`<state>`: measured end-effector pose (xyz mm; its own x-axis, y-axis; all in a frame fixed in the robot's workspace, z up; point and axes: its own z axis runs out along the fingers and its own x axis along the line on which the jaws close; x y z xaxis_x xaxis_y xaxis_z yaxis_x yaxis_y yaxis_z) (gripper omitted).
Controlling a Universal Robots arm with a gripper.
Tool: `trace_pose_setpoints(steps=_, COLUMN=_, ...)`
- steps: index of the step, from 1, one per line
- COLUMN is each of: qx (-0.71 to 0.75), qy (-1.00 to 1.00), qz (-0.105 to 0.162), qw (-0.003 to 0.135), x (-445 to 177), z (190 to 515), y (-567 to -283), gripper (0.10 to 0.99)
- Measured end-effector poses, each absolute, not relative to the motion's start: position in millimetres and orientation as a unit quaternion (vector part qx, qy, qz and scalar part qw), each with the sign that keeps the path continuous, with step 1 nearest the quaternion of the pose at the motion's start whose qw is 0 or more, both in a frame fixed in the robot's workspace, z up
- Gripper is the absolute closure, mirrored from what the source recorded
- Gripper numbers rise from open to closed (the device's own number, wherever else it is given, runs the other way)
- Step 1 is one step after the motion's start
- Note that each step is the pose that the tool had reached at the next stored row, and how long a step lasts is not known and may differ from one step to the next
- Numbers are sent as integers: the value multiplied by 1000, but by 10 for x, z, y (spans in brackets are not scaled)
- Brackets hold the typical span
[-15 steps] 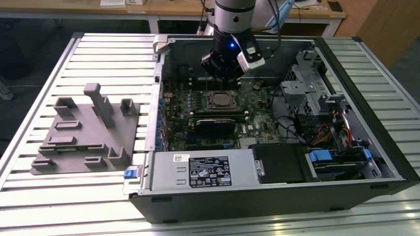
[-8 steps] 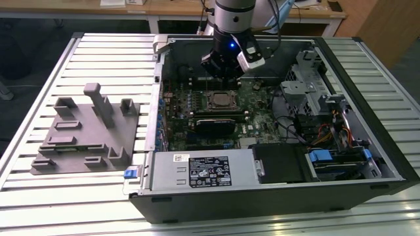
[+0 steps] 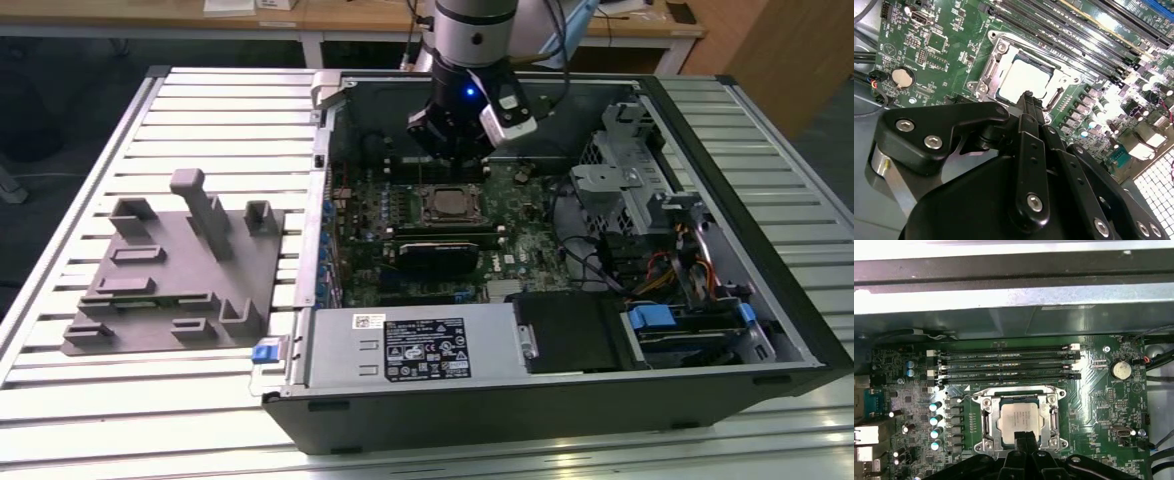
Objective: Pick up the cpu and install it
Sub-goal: 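Install the first cpu locking lever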
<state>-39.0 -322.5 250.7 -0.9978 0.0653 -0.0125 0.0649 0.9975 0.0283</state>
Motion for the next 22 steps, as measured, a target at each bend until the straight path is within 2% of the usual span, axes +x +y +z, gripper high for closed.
trace_pose_setpoints(steps=14, qx=33, qy=999, qz=19, qw=7, x=-868, z=2505, y=-3224, gripper=980)
trace_pose_setpoints(steps=22, qx=32, qy=996, qz=88, qw=5, x=-956, z=2505, y=-3224, gripper=980)
